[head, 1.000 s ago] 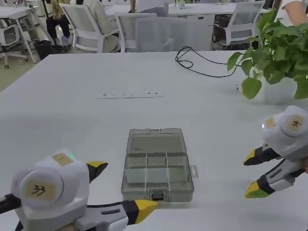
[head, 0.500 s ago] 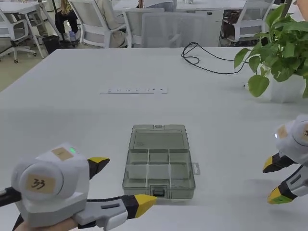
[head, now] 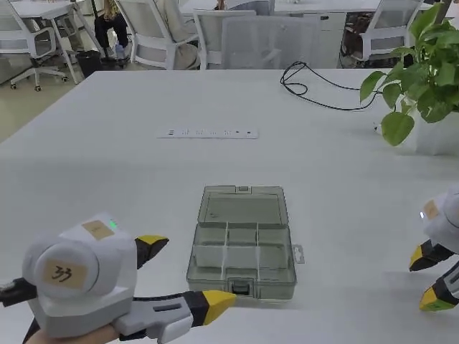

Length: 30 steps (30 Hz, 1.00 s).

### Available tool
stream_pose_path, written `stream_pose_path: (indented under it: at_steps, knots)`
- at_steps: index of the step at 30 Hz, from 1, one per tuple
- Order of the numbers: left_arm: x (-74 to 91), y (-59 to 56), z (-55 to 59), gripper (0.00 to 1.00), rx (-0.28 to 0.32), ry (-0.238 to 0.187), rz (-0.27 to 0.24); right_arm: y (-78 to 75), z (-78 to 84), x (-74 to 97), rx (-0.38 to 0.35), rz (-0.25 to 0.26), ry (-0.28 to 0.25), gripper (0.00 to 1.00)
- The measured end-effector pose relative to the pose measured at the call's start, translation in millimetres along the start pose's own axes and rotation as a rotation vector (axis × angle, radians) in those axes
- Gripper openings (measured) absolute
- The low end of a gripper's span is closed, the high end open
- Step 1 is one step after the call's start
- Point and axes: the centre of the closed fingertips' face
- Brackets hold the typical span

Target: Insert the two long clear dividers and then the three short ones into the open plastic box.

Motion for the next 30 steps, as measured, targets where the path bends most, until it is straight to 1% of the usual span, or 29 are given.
stream_pose_path:
  at_steps: [2,5,14,18,21,23,26,29,30]
  knots:
    - [-0.1,0.7,0.4,0.77,0.000,0.002,-0.002,0.5,0.2,-1.0,0.009,-0.005,0.002,0.40]
    - [-0.4,1.0,1.1,0.77,-0.001,0.006,-0.003,-0.9,3.1,-2.6,0.032,-0.007,0.021,0.39]
    - [-0.6,0.3,-0.9,0.76,-0.005,0.004,-0.003,3.6,0.8,-3.2,0.038,-0.030,0.011,0.37]
    - [-0.1,0.1,-0.6,0.75,-0.007,0.004,-0.004,7.8,-2.9,-1.4,0.041,-0.029,0.005,0.33]
    - [0.5,0.6,-0.3,0.75,-0.007,0.004,-0.008,11.7,-6.0,0.0,0.041,-0.028,0.007,0.33]
    - [0.8,1.1,-2.0,0.76,0.002,-0.008,-0.007,13.1,-7.2,0.7,0.037,-0.023,0.010,0.33]
    - [1.0,2.1,-4.1,0.75,0.004,-0.018,-0.009,13.6,-7.1,2.0,0.024,-0.013,0.007,0.32]
    - [0.9,2.5,-5.0,0.75,0.001,-0.018,-0.008,14.5,-7.6,3.5,0.016,0.004,0.001,0.32]
    - [0.8,2.2,-5.0,0.74,-0.002,-0.017,-0.007,11.1,-5.4,2.5,0.015,0.009,0.000,0.32]
Point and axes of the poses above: the centre of the closed fingertips' face, and the gripper's own axes: x roughly backward along the fingers, y roughly to its left, z roughly out of its underside, and after that the axes turned 3 degrees about -y, right-handed
